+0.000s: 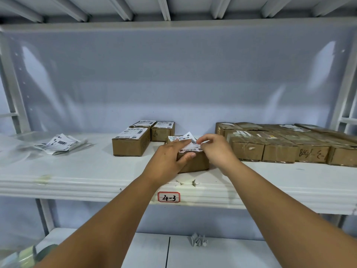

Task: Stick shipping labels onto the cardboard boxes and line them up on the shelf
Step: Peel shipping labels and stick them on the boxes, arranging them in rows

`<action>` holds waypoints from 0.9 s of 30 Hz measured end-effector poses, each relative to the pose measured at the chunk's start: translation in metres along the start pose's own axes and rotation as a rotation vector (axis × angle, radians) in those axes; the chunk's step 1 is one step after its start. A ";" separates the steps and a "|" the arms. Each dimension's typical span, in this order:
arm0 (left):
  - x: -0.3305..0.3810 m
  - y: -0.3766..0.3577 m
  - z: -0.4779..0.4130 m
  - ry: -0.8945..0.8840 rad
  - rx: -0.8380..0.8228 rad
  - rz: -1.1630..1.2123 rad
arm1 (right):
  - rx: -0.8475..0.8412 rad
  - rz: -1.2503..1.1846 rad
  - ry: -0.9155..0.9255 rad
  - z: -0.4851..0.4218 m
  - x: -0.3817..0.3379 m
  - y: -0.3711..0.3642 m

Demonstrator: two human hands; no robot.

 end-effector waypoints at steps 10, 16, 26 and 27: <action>0.008 0.017 0.005 -0.010 0.123 0.016 | -0.169 -0.306 -0.196 0.003 0.014 -0.010; 0.010 0.017 0.005 -0.043 0.133 -0.007 | -0.304 -0.374 -0.342 -0.011 0.020 -0.023; 0.000 0.013 0.001 0.008 0.118 0.036 | -0.323 -0.417 -0.339 -0.033 0.017 -0.041; -0.005 0.011 -0.001 0.061 0.069 0.102 | -0.324 -0.438 -0.336 -0.033 0.018 -0.041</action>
Point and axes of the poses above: each hand's wrist, its own z-axis away from the middle knuckle, its own y-axis out of the back of the hand, x = y × z, the point moved 8 cm from there along -z, towards the middle knuckle, and after that the axes turned 14 degrees about -z, right-handed, at the moved point
